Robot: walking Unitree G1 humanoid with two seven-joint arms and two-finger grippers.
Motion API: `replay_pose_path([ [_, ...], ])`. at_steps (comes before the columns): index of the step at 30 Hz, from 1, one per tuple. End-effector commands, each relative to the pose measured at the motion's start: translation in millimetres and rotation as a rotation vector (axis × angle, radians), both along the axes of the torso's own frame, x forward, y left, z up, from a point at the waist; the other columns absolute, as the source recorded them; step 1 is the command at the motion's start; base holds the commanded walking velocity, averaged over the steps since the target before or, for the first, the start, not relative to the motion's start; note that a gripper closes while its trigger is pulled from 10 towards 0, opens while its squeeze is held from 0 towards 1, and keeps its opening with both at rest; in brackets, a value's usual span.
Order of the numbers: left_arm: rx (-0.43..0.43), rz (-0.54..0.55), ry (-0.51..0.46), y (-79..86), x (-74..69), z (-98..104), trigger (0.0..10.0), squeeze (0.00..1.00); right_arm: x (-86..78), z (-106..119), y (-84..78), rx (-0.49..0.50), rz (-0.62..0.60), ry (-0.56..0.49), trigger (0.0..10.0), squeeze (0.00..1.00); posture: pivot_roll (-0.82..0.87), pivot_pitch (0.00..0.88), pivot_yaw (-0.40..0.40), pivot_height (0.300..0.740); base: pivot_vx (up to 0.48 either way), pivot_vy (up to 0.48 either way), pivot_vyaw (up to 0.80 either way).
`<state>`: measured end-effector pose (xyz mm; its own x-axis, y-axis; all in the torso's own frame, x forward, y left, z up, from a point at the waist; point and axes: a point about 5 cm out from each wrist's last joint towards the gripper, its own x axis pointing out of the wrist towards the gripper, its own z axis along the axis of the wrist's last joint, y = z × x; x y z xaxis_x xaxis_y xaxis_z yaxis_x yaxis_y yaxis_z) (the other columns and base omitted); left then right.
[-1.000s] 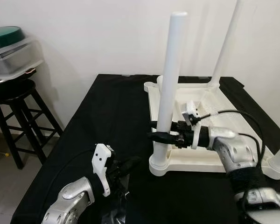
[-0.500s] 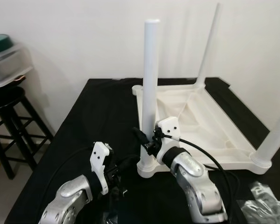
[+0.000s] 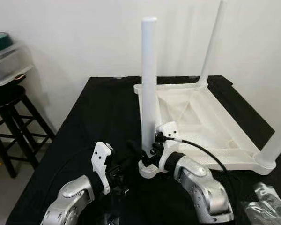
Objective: Building children table
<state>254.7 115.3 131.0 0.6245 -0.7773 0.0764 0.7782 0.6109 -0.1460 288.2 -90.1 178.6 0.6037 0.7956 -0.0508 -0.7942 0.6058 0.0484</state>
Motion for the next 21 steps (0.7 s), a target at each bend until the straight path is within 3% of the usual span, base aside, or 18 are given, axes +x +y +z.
replay_pose_path([
  [1,0.012,0.004,0.014,0.0,-0.6,-5,10.0,0.00,-0.4,10,-3.5,-0.001,0.221,-0.049,10.0,0.00,-0.09,0.000,-0.009,0.740,0.000,0.000,0.00],
  [2,0.011,0.004,0.014,-0.5,-1.1,-5,10.0,0.00,2.8,15,-13.0,-0.041,0.321,-0.074,10.0,0.00,-0.09,0.000,-0.011,0.740,0.000,0.000,0.00],
  [7,0.013,0.006,0.013,-1.1,-2.1,-6,10.0,0.00,17.1,18,-30.0,-0.092,0.444,-0.050,10.0,0.00,-0.07,0.000,-0.014,0.740,0.000,0.000,0.00],
  [15,0.015,0.007,0.015,-1.2,-3.4,-6,10.0,0.00,37.2,17,-38.7,-0.170,0.446,-0.023,10.0,0.00,-0.07,0.000,-0.014,0.740,0.000,0.000,0.00],
  [16,0.016,0.006,0.015,-1.1,-3.5,-6,10.0,0.00,38.7,18,-39.5,-0.169,0.455,-0.021,6.7,0.00,-0.06,0.000,-0.013,0.740,0.000,0.000,0.00],
  [17,0.016,0.005,0.015,-0.9,-3.7,-6,10.0,0.00,40.4,18,-41.0,-0.158,0.476,-0.017,0.0,0.00,-0.07,0.000,-0.010,0.740,0.000,0.000,0.00],
  [21,0.016,0.004,0.016,-0.5,-4.1,-6,10.0,0.00,41.4,17,-45.2,-0.151,0.500,-0.012,0.0,0.00,-0.07,0.000,-0.010,0.740,0.000,0.000,0.00],
])
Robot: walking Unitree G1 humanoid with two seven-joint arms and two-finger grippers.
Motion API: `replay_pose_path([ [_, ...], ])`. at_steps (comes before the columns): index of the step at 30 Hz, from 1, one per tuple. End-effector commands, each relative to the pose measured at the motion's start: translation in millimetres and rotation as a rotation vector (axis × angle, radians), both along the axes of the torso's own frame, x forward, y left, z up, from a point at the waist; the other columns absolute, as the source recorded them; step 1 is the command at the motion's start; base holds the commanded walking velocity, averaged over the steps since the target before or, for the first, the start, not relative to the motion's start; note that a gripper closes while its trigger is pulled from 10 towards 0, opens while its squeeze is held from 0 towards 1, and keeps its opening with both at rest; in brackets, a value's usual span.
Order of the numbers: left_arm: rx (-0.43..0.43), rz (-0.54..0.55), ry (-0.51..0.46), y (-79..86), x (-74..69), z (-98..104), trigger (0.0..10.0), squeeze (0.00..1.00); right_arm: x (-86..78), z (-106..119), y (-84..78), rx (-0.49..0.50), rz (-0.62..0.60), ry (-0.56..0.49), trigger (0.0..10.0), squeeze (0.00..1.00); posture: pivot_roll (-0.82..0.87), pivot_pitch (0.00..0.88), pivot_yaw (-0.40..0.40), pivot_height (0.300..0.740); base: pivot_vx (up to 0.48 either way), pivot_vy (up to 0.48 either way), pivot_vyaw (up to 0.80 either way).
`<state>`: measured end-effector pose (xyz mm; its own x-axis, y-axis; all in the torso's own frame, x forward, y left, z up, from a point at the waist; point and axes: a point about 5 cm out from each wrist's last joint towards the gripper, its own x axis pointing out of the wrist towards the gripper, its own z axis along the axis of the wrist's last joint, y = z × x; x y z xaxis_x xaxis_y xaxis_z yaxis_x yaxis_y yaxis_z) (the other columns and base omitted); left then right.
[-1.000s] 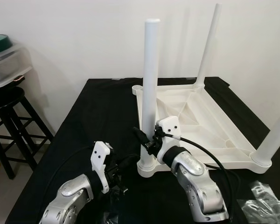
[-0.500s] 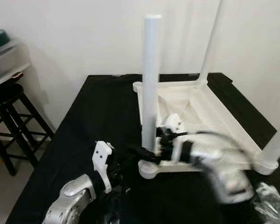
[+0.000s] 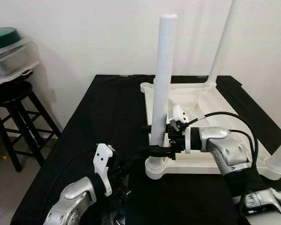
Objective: Building children table
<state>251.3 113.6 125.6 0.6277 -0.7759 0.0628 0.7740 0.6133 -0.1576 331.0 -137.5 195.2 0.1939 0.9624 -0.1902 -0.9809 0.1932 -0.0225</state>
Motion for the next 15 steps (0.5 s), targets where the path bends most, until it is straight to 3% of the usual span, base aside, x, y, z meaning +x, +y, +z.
replay_pose_path([
  [1,0.012,0.001,-0.002,1.5,-0.9,0,10.0,0.00,-1.5,-2,0.3,0.014,0.038,0.004,0.0,0.00,-0.07,0.000,-0.007,0.740,0.000,0.000,0.00],
  [6,0.011,0.000,-0.002,2.4,-1.9,1,10.0,0.00,-3.9,-8,-6.1,0.032,-0.025,-0.018,0.0,0.00,-0.08,0.000,-0.003,0.740,0.000,0.000,0.00],
  [9,0.008,0.000,-0.002,3.1,-2.4,2,10.0,0.00,-7.7,-12,-11.9,0.041,-0.129,-0.037,0.0,0.00,-0.08,0.000,0.000,0.740,0.000,0.000,0.00],
  [10,0.007,0.000,0.000,4.7,-2.6,3,10.0,0.00,-12.5,-16,-14.2,0.068,-0.294,-0.051,0.0,0.00,-0.08,0.000,0.000,0.740,0.000,0.000,0.00],
  [12,0.007,-0.001,0.000,5.1,-2.6,3,10.0,0.00,-13.6,-17,-14.3,0.079,-0.348,-0.048,0.0,0.00,-0.08,0.000,0.000,0.740,0.000,0.000,0.00],
  [13,0.010,-0.002,0.000,6.3,-2.9,3,10.0,0.00,-12.7,-23,-7.4,0.089,-0.546,-0.053,0.0,0.00,-0.08,0.000,-0.002,0.740,0.000,0.000,0.00],
  [14,0.010,-0.002,0.000,6.3,-2.9,3,10.0,0.00,-12.7,-23,-7.4,0.089,-0.546,-0.053,0.0,0.00,-0.08,0.000,-0.002,0.740,0.000,0.000,0.00],
  [15,0.012,-0.003,0.001,7.7,-2.8,4,10.0,0.00,-23.7,-38,12.2,0.180,-0.858,0.039,0.0,0.00,-0.09,0.000,0.004,0.740,0.000,0.000,0.00],
])
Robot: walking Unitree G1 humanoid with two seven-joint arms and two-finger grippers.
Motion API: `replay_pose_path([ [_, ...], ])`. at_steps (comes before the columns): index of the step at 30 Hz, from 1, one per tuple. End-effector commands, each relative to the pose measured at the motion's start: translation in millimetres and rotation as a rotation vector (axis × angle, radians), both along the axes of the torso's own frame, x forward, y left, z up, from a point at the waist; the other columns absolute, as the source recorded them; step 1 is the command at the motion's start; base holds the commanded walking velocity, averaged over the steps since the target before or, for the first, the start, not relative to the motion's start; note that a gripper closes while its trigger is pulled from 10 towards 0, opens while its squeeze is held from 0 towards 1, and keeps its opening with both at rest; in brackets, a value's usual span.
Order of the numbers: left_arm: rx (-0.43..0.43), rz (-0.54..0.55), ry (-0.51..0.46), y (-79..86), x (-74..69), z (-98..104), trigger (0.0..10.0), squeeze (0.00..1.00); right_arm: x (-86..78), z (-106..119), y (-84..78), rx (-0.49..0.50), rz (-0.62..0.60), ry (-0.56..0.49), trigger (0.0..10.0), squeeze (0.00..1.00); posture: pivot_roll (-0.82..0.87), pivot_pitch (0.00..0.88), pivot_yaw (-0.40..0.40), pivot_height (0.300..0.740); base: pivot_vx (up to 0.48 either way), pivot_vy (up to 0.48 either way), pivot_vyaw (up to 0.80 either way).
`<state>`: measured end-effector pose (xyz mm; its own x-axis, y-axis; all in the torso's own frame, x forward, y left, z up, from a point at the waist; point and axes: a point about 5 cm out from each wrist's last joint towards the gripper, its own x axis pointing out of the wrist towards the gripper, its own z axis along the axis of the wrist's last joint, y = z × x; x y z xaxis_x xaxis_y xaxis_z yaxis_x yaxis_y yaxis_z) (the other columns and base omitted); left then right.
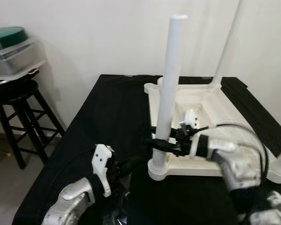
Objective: Building children table
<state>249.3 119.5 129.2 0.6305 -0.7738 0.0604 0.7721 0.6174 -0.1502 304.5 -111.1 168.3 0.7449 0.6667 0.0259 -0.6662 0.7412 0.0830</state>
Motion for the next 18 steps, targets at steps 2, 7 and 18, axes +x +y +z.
replay_pose_path([
  [2,0.008,-0.009,0.005,3.1,-0.5,2,10.0,0.00,-20.9,-19,16.8,-0.120,-0.368,0.147,0.0,0.00,-0.09,0.000,0.012,0.740,0.000,0.000,0.00],
  [7,0.007,-0.013,0.011,3.0,0.0,1,10.0,0.00,-12.5,-13,11.0,-0.125,-0.287,0.099,0.0,0.00,-0.09,0.000,0.005,0.740,0.000,0.000,0.00],
  [18,0.009,-0.004,0.008,2.7,1.1,1,10.0,0.00,-20.4,-10,27.0,-0.043,-0.132,0.190,10.0,1.00,-0.07,0.000,0.010,0.740,0.000,0.000,0.00],
])
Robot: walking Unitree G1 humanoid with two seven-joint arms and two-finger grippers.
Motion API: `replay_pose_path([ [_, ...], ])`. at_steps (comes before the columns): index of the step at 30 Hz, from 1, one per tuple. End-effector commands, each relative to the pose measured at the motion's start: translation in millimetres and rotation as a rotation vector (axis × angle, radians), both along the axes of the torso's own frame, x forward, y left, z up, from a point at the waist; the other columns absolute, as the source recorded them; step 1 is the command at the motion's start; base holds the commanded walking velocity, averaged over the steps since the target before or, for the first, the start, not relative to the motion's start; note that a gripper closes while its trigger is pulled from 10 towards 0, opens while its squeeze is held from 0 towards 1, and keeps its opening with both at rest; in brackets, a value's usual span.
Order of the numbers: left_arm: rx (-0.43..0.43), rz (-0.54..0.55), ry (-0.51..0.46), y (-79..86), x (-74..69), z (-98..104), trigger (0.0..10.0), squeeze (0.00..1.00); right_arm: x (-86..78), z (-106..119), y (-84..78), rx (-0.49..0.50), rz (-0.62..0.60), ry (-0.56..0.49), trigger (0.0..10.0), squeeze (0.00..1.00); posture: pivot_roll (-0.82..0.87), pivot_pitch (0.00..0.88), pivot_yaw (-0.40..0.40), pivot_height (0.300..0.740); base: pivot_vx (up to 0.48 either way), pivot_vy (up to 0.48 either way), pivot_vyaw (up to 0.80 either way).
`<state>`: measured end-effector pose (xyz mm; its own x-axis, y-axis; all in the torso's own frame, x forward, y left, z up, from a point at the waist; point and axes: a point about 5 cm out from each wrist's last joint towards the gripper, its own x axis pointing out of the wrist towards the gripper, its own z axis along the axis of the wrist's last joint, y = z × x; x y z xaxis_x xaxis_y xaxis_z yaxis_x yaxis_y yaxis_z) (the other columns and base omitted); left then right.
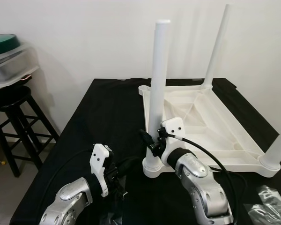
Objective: Building children table
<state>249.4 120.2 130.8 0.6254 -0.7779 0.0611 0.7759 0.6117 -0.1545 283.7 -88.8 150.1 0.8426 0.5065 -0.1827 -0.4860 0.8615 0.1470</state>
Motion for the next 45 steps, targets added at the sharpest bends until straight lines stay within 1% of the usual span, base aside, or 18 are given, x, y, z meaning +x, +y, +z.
replay_pose_path([
  [1,0.013,0.003,0.005,2.0,0.9,0,10.0,0.00,0.4,9,4.8,0.032,0.059,-0.020,10.0,1.00,-0.07,0.000,0.010,0.740,0.000,0.000,0.00],
  [3,0.015,-0.002,0.007,1.0,1.6,-1,10.0,0.00,2.8,29,1.8,-0.009,0.297,-0.144,10.0,1.00,-0.07,0.000,0.007,0.740,0.000,0.000,0.00],
  [4,0.015,-0.002,0.007,1.0,1.6,-1,10.0,0.00,2.8,29,1.8,-0.009,0.297,-0.144,10.0,1.00,-0.07,0.000,0.007,0.740,0.000,0.000,0.00],
  [5,0.015,-0.003,0.007,0.5,1.9,-1,10.0,0.00,3.2,36,-2.6,-0.047,0.411,-0.191,10.0,1.00,-0.07,0.000,0.006,0.740,0.000,0.000,0.00],
  [6,0.015,-0.003,0.007,0.5,1.9,-1,10.0,0.00,3.2,36,-2.6,-0.047,0.411,-0.191,10.0,1.00,-0.07,0.000,0.006,0.740,0.000,0.000,0.00],
  [7,0.015,-0.004,0.007,0.0,2.0,-1,10.0,0.00,3.2,41,-9.0,-0.089,0.522,-0.229,10.0,0.27,-0.07,0.000,0.002,0.740,0.000,0.000,0.00],
  [8,0.015,-0.002,0.006,-0.4,2.2,-2,10.0,0.00,3.8,46,-15.8,-0.108,0.615,-0.247,10.0,0.00,-0.07,0.000,0.002,0.740,0.000,0.000,0.00],
  [10,0.014,-0.001,0.006,-0.8,2.3,-2,10.0,0.00,4.0,48,-20.1,-0.115,0.668,-0.255,10.0,0.00,-0.07,0.000,0.001,0.740,0.000,0.000,0.00],
  [14,0.017,0.004,0.004,-1.3,2.5,-3,10.0,0.00,22.6,53,-42.7,-0.157,0.785,-0.220,10.0,0.00,-0.06,0.000,0.001,0.740,0.000,0.000,0.00],
  [20,0.019,0.004,0.005,-1.3,2.6,-4,10.0,0.00,33.6,54,-49.7,-0.138,0.785,-0.192,10.0,0.00,-0.05,0.000,0.002,0.740,0.000,0.000,0.00],
  [21,0.022,0.004,0.005,-1.0,2.3,-4,10.0,0.00,42.1,55,-55.1,-0.102,0.770,-0.181,1.3,0.00,-0.05,0.000,0.003,0.740,0.000,0.000,0.00],
  [23,0.022,0.003,0.006,-0.9,2.2,-4,10.0,0.00,45.1,56,-57.4,-0.091,0.775,-0.183,1.5,0.00,-0.05,0.000,0.003,0.740,0.000,0.000,0.00],
  [24,0.023,0.003,0.006,-0.8,1.9,-5,10.0,0.00,46.8,55,-60.0,-0.081,0.787,-0.175,0.0,0.00,-0.04,0.000,0.004,0.740,0.000,0.000,0.00],
  [38,0.028,0.000,0.011,0.6,-0.3,-6,10.0,0.00,41.0,40,-67.6,-0.055,0.846,-0.138,0.0,0.00,-0.05,0.000,0.016,0.740,0.000,0.000,0.00],
  [40,0.026,-0.004,0.014,1.0,-1.5,-5,10.0,0.00,26.0,21,-63.8,-0.079,0.751,-0.122,0.0,0.00,-0.06,0.000,0.013,0.740,0.000,0.000,0.00],
  [42,0.025,-0.006,0.015,1.2,-2.0,-5,10.0,0.00,20.7,15,-60.9,-0.090,0.704,-0.116,0.0,0.00,-0.06,0.000,0.013,0.740,0.000,0.000,0.00],
  [43,0.025,-0.008,0.015,1.8,-2.7,-4,10.0,0.00,17.5,3,-46.5,-0.107,0.539,-0.115,0.0,0.00,-0.06,0.000,0.003,0.740,0.000,0.000,0.00],
  [45,0.025,-0.008,0.015,1.8,-2.7,-4,10.0,0.00,17.5,3,-46.5,-0.107,0.539,-0.115,0.0,0.00,-0.06,0.000,0.003,0.740,0.000,0.000,0.00],
])
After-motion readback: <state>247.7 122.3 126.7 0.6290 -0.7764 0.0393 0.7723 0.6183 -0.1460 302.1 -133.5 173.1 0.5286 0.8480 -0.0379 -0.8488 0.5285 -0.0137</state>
